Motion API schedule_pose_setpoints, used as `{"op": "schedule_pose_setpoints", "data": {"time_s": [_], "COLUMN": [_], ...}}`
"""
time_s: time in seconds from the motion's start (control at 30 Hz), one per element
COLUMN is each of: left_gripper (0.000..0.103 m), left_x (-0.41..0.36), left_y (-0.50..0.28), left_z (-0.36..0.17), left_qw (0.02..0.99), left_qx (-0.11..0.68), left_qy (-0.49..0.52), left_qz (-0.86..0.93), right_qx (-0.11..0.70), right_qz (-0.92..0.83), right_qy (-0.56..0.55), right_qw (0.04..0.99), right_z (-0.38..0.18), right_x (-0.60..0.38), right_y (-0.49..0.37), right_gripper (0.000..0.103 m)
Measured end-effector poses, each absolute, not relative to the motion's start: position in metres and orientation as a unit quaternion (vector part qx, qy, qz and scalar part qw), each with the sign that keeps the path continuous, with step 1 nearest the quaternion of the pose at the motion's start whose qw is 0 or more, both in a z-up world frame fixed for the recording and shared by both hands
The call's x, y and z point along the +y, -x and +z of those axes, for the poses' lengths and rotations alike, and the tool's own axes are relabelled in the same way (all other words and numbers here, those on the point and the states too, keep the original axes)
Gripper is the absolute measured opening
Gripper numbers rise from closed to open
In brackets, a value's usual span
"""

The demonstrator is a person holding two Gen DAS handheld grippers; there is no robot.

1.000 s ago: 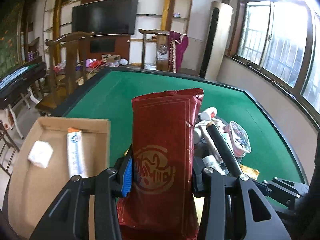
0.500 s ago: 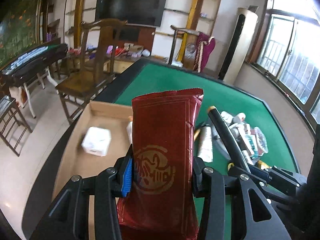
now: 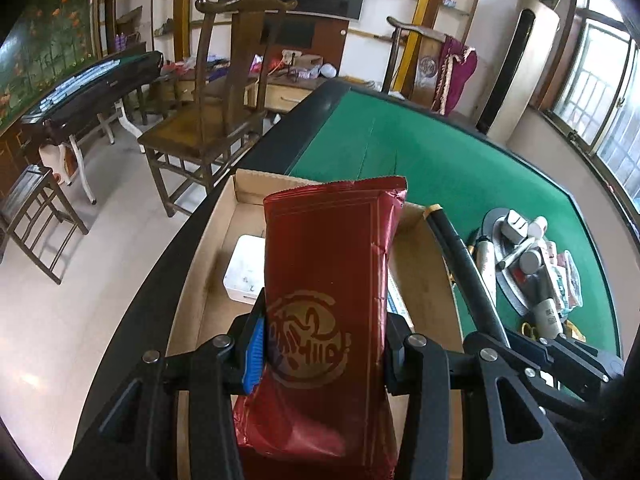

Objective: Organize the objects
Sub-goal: 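Carry the red pouch with the left tool while the right carries the black tube over the box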

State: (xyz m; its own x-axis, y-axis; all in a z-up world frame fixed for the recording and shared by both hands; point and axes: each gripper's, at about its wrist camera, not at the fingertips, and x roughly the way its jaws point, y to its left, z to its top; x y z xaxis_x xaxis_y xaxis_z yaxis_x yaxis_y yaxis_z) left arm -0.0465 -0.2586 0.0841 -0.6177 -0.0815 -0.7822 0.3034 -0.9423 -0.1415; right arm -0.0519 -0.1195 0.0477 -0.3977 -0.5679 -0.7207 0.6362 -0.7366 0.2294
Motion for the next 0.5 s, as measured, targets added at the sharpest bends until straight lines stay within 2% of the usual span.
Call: {"op": "schedule_pose_setpoints", "data": {"time_s": [0.5], "left_gripper": [0.043], "left_x": [-0.262], "left_y": [0.088], "left_z": [0.065], "left_qw": [0.125], "left_qx": [0.133], "left_qy": [-0.474], "left_qz": [-0.861], "right_qx": [0.043], "right_qz": [-0.832], "right_qy": [-0.448], "right_qw": [0.325], "right_z": [0.034], "right_x": [-0.148], "right_y": [0.082], "right_gripper": [0.018]}}
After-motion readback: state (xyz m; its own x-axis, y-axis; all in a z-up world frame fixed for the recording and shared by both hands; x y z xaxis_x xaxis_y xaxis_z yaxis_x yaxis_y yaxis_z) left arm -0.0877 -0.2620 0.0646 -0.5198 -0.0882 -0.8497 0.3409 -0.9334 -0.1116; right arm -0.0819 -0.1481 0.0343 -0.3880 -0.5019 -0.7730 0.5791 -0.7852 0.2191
